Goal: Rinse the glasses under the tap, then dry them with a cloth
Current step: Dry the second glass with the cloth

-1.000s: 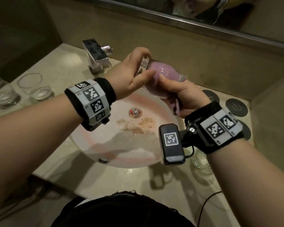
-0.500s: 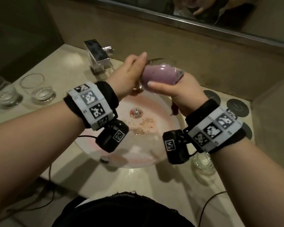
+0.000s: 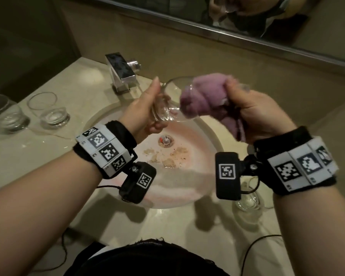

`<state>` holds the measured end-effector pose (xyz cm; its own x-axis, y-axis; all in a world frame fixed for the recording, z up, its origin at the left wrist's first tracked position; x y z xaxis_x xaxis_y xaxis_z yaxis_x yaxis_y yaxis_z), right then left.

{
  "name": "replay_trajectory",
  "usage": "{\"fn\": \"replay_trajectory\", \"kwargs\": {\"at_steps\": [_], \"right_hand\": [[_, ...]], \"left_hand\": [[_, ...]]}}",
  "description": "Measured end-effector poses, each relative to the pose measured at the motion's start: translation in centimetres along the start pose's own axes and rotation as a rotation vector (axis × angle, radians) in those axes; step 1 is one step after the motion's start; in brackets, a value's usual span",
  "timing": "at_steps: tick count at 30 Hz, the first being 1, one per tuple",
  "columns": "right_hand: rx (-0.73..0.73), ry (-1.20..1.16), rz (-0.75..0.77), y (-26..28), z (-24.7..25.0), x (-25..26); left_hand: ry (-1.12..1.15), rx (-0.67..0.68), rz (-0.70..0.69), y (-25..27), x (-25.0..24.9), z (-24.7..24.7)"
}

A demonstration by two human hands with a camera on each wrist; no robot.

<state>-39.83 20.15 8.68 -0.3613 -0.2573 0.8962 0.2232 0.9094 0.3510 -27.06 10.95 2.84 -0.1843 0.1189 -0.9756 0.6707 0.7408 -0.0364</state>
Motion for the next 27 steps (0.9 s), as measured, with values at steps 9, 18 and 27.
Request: {"fn": "replay_trajectory", "kwargs": {"at_steps": [9,18,27], "right_hand": [[-0.388,0.187,0.275,-0.1,-0.9,0.8],[-0.234,0.207,0.438,0.7,-3.8,0.4],[-0.275,0.43,0.533,2.2,-2.3,-2.5]], "left_hand": [[0.07,0.007,0.097,0.9,0.4,-1.8],[0.129,-0.095,0.15,0.9,1.3,-1.4],[0.234,-0.093,0.196,1.0,1.8,-1.2]]}}
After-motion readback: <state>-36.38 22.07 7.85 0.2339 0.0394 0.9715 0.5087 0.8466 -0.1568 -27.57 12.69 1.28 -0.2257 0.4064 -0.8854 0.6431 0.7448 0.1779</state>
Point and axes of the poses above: each hand's wrist, its own y-axis away from the middle knuckle, its own z-axis out of the back of the hand, x = y × z, the point moved 10 cm from there along -y, towards the middle knuckle, and after that the axes turned 14 degrees about -z, right-handed, at the moved point
